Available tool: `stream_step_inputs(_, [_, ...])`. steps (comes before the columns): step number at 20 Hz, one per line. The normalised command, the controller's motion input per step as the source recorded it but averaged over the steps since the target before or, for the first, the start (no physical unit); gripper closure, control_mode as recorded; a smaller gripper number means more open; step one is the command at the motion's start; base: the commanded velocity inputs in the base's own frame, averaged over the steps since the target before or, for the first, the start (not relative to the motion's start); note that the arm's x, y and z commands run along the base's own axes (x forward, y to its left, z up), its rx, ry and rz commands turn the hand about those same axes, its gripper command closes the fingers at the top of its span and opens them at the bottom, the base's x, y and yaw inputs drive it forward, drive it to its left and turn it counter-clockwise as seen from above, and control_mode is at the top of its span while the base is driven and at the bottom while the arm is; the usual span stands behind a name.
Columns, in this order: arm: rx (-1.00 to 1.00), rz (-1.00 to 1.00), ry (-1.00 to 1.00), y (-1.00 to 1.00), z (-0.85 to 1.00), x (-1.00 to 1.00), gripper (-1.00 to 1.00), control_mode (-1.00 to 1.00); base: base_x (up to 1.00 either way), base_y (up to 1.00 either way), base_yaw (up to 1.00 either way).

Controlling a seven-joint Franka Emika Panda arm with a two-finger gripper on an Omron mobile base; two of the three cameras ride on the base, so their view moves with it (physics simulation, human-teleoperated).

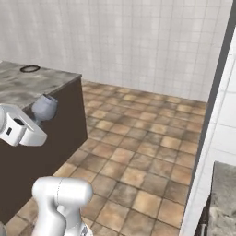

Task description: Retrieve the wine glasses from the counter and place one next to each plate.

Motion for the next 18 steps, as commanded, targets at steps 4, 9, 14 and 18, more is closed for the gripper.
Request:
stream_step_inputs(4, [0.0, 0.0, 0.0, 0.0, 0.0, 0.0, 1.0, 1.0, 1.0, -0.5, 0.11])
stream_step_inputs(9, [0.0, 0.0, 0.0, 0.0, 0.0, 0.0, 1.0, 1.0, 1.0, -0.4, 0.05])
stream_step_inputs(14, [0.0, 0.0, 0.0, 0.0, 0.0, 0.0, 1.0, 1.0, 1.0, 0.09, 0.02])
stream_step_inputs(18, [0.0, 0.0, 0.0, 0.0, 0.0, 0.0, 1.0, 1.0, 1.0, 0.51, 0.03])
